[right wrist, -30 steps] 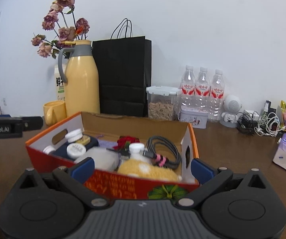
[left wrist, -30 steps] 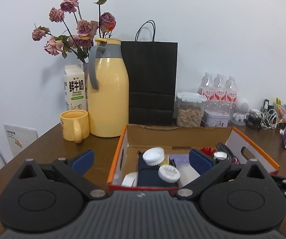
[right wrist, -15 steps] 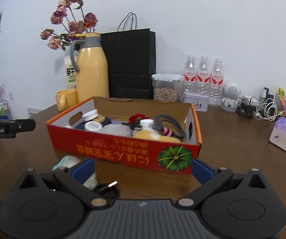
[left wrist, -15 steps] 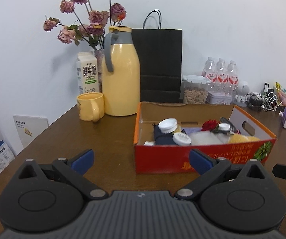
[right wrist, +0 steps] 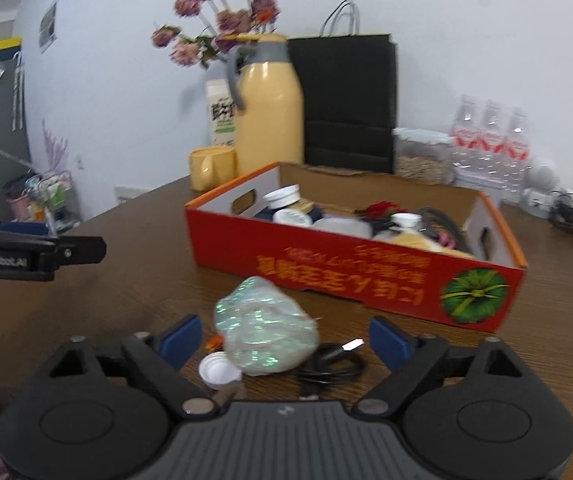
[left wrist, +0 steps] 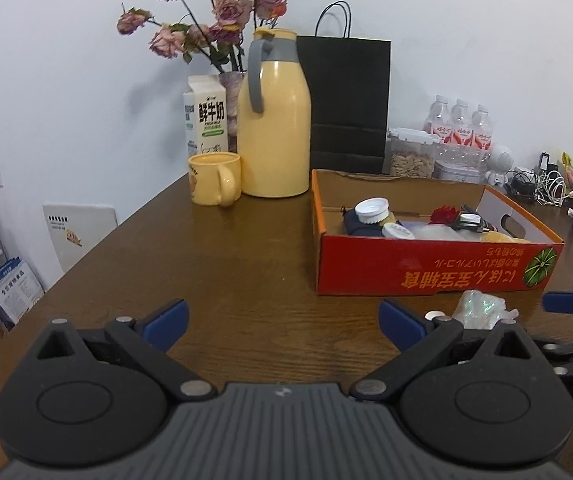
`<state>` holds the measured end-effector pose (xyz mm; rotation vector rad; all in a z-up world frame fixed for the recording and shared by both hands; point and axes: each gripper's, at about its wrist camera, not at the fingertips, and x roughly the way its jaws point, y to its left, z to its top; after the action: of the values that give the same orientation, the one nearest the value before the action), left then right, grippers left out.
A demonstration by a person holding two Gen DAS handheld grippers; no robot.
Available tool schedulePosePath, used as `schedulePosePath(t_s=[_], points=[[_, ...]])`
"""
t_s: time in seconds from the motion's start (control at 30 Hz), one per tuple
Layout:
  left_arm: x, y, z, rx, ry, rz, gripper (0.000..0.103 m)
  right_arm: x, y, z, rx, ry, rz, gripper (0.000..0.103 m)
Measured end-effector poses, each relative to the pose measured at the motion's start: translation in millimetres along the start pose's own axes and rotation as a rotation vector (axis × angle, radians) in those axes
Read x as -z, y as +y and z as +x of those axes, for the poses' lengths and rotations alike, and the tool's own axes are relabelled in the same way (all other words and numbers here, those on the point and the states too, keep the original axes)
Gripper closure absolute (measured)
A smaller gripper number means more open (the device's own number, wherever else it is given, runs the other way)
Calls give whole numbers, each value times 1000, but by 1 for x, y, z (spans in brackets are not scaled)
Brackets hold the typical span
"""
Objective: Organize objects
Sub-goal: 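Grasp the iridescent plastic bag with the right gripper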
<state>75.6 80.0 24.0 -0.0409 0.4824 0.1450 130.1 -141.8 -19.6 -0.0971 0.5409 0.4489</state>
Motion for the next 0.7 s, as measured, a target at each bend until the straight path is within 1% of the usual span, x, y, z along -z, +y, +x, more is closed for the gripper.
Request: schedulePosePath(t_s=[0.23, 0.3, 0.37, 0.4, 0.5, 0.57, 0.7], points=[[7, 7, 4, 16, 22, -14, 0, -3, 7, 27, 9, 41, -12, 23], [7, 7, 6, 19, 25, -19, 0, -2, 5, 33, 11, 58, -9, 30], [7, 7, 6, 20, 26, -22, 0, -1, 5, 37, 13, 74, -9, 35], [7, 8, 6, 20, 26, -24, 0, -1, 5, 37, 15, 74, -12, 40], [7, 7, 8, 18, 30, -28, 0, -1, 4, 35, 9, 70, -10, 49], [7, 5, 8, 17, 31, -29, 0, 0, 4, 34, 4, 68, -7, 50], [8, 1, 9, 21, 32, -21, 0, -1, 2, 30, -11, 51, -5, 59]])
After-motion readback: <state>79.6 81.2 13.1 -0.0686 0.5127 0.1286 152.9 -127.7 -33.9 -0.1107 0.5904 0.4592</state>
